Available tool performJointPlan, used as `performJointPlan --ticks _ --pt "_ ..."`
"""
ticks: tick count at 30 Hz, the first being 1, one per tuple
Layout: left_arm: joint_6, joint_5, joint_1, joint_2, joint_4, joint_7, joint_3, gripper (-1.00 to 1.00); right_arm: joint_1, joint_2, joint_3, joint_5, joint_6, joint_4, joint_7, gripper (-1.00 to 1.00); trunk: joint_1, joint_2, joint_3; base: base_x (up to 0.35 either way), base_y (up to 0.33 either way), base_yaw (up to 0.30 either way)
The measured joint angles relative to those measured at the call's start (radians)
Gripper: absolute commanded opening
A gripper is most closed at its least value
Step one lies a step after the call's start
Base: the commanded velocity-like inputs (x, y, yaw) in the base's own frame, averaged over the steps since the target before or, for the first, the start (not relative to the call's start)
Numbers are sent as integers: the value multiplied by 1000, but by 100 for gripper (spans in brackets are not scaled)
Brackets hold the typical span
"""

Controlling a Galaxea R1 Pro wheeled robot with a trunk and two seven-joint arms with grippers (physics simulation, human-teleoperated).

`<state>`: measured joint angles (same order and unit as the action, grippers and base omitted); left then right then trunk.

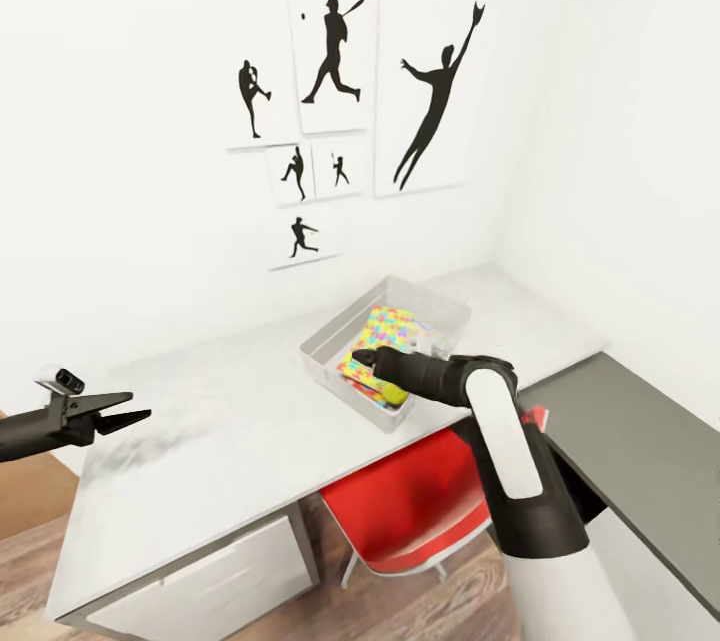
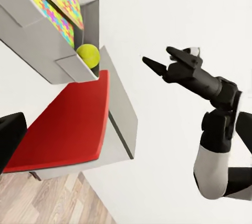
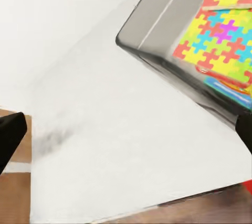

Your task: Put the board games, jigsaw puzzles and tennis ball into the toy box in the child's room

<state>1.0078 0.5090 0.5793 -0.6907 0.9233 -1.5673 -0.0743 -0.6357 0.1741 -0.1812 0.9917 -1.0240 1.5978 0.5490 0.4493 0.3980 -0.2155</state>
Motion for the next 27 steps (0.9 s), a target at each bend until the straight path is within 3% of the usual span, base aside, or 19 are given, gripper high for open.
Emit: performJointPlan --ticks 2,4,5,6,7,9,12,16,27 --pt "0 0 0 -3 0 0 0 100 66 -8 59 -2 1 5 -144 100 0 0 3 -11 0 -43" --pt "1 0 0 -7 0 0 0 100 143 -56 144 -5 11 6 -366 100 0 0 6 -112 0 -19" --pt "1 0 0 -7 1 0 0 100 166 -66 165 -1 19 7 -436 100 0 0 8 -198 0 -11" --pt "1 0 0 -8 2 0 1 100 208 -83 193 5 39 7 -561 100 0 0 9 -219 0 -9" --pt "1 0 0 -8 3 0 1 100 231 -90 205 12 52 8 -625 100 0 0 11 -212 0 -6" --pt "1 0 0 -7 6 0 5 100 304 -110 233 -1 113 9 -859 100 0 0 14 -131 0 -3" --pt "2 0 0 -6 7 0 9 100 371 -132 243 -34 176 9 -1015 100 0 0 19 -51 0 -1" --pt "3 0 0 -5 9 0 5 100 406 -142 242 -56 206 10 -1079 100 0 0 24 -13 0 0" --pt "4 0 0 -5 9 0 6 100 415 -146 250 -64 220 7 -1095 100 0 0 29 -6 0 0"
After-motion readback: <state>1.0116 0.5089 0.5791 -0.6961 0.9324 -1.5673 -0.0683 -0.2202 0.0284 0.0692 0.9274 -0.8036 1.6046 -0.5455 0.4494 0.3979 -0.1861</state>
